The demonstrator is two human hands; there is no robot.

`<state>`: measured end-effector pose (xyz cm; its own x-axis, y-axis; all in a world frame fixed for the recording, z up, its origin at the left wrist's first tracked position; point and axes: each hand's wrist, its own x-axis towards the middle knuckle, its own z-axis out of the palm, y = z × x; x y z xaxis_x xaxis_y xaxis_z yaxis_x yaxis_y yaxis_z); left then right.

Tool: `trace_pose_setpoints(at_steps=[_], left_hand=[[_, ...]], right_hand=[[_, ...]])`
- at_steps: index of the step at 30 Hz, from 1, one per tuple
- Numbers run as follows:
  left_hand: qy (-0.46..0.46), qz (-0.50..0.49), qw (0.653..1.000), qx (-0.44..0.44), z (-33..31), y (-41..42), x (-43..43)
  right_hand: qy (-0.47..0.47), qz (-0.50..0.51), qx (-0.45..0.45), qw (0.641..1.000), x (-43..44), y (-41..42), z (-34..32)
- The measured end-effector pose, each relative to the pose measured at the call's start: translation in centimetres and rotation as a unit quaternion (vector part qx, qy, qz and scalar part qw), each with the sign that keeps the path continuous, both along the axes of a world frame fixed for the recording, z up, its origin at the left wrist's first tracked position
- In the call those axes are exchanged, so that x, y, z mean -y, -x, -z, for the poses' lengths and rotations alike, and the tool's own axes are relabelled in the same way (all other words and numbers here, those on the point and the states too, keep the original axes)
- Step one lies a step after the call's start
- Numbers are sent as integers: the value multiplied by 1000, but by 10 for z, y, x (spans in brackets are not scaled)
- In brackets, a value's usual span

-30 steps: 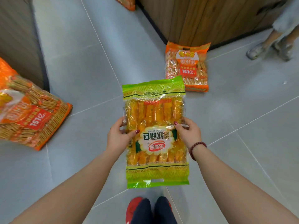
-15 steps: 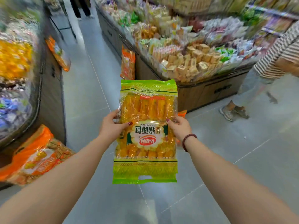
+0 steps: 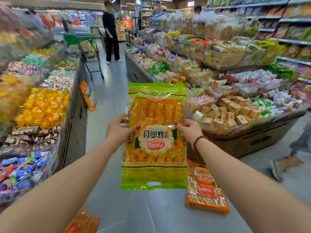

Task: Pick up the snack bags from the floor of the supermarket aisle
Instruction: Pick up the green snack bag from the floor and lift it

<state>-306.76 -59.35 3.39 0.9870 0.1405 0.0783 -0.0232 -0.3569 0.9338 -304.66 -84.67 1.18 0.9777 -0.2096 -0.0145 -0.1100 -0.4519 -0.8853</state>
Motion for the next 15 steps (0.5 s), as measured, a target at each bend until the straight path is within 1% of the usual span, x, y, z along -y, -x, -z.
trace_pose_setpoints(at_steps=[3,6,11,15], left_hand=[[-20,-11,1000,-1,-12,-59,-37],[-19,-10,1000,-1,-23,-117,-65],[-17,-14,1000,12,-27,-215,-91],[-28,-42,999,19,-22,-309,-107]], right_hand=[[-18,-5,-3,1000,-36,-60,-10],[-28,-4,2,1000,-64,-118,-20],[-31,-10,9,999,-91,-222,-22],[-33,-42,11,998,-106,-326,-21]])
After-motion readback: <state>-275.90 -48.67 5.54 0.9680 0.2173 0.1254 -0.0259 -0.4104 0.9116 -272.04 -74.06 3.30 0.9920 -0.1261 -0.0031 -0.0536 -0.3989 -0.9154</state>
